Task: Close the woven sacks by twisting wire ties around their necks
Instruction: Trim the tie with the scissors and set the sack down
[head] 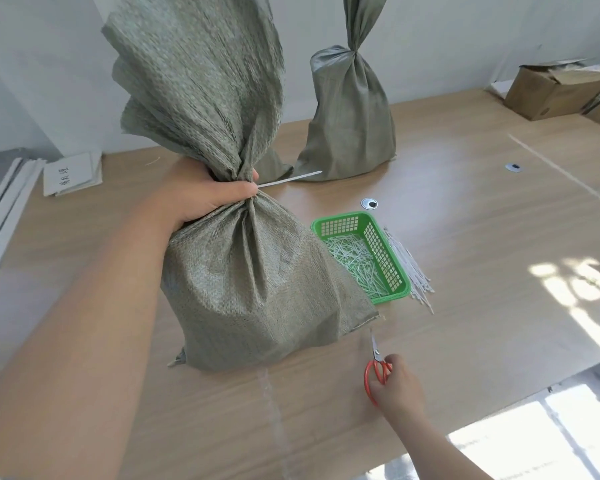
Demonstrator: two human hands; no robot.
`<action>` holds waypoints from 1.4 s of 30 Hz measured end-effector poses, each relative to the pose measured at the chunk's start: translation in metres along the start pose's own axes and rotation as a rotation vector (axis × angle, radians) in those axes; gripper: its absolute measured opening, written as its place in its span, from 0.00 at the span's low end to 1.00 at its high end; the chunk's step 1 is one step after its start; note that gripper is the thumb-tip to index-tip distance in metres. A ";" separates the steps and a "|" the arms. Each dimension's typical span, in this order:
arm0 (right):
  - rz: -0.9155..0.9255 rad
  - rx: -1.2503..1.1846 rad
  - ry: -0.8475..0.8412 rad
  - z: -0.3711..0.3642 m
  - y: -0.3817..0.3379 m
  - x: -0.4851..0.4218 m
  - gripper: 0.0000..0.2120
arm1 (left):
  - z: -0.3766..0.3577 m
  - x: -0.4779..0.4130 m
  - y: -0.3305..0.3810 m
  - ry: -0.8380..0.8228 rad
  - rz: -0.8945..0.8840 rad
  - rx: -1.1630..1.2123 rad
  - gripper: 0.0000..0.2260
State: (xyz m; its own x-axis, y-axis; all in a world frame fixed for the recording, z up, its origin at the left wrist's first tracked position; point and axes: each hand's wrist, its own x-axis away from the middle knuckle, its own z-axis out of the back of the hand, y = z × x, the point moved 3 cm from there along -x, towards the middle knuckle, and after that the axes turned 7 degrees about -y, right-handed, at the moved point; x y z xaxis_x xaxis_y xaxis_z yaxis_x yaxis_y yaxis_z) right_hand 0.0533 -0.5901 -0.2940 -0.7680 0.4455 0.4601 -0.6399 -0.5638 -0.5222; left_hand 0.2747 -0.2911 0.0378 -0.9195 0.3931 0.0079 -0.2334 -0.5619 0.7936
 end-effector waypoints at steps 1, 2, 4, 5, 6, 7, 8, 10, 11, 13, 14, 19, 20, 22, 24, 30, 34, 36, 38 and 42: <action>0.001 -0.030 0.011 0.003 0.002 0.003 0.16 | 0.000 0.000 -0.001 0.003 0.003 -0.001 0.16; 0.004 -0.067 0.021 0.007 0.003 0.006 0.16 | 0.000 0.001 -0.002 0.006 0.008 -0.002 0.15; 0.020 -0.184 0.048 0.015 0.001 0.013 0.17 | 0.000 0.001 -0.005 0.007 0.011 0.012 0.14; 0.029 -0.243 0.070 0.019 -0.002 0.016 0.16 | 0.000 0.001 -0.006 0.006 0.015 0.016 0.14; 0.035 -0.293 0.096 0.025 -0.007 0.019 0.14 | 0.000 0.002 -0.007 0.004 0.022 0.019 0.16; 0.049 -0.338 0.121 0.031 -0.013 0.021 0.12 | 0.000 0.003 -0.007 0.000 0.034 0.018 0.18; 0.068 -0.382 0.137 0.038 -0.022 0.022 0.10 | 0.000 0.004 -0.007 -0.009 0.039 0.021 0.19; 0.125 -0.476 0.121 0.051 -0.043 0.021 0.10 | 0.001 0.005 -0.008 -0.023 0.043 0.032 0.20; 0.162 -0.524 0.098 0.057 -0.054 0.020 0.11 | 0.001 0.006 -0.007 -0.022 0.041 0.037 0.20; 0.238 -0.605 0.050 0.069 -0.080 0.018 0.12 | 0.000 0.007 -0.005 -0.019 0.033 0.056 0.20; 0.270 -0.647 0.029 0.076 -0.093 0.017 0.13 | -0.001 0.008 -0.004 -0.017 0.038 0.074 0.20; 0.384 -0.850 -0.070 0.106 -0.159 0.025 0.10 | 0.000 0.009 -0.004 -0.006 0.087 0.091 0.21; 0.408 -0.867 -0.087 0.110 -0.170 0.029 0.11 | 0.000 0.009 -0.004 -0.003 0.085 0.089 0.22; 0.446 -0.893 -0.129 0.119 -0.191 0.037 0.11 | 0.001 0.010 -0.004 0.003 0.091 0.091 0.25; 0.486 -0.922 -0.180 0.126 -0.209 0.045 0.10 | 0.002 0.011 -0.004 -0.007 0.105 0.091 0.22; 0.617 -0.902 -0.367 0.138 -0.251 0.076 0.19 | 0.004 0.008 0.000 -0.030 0.124 0.031 0.15; 0.669 -0.851 -0.471 0.136 -0.264 0.099 0.19 | 0.004 0.007 0.001 -0.032 0.134 0.031 0.18; 0.664 -0.807 -0.511 0.132 -0.270 0.107 0.17 | 0.004 0.005 0.000 -0.035 0.122 0.093 0.09; 0.650 -0.777 -0.527 0.128 -0.277 0.110 0.16 | 0.004 0.004 0.000 -0.037 0.111 0.098 0.08; 0.638 -0.739 -0.497 0.126 -0.291 0.111 0.15 | 0.005 0.003 0.001 -0.016 0.101 0.067 0.07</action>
State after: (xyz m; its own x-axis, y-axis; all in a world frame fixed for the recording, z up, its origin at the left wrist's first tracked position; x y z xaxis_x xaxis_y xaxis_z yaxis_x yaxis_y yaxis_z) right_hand 0.1577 -0.4646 -0.0007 -0.9734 -0.2043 0.1035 -0.1139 0.0397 -0.9927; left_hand 0.2736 -0.2866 0.0417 -0.9319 0.3487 0.0996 -0.1173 -0.5497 0.8271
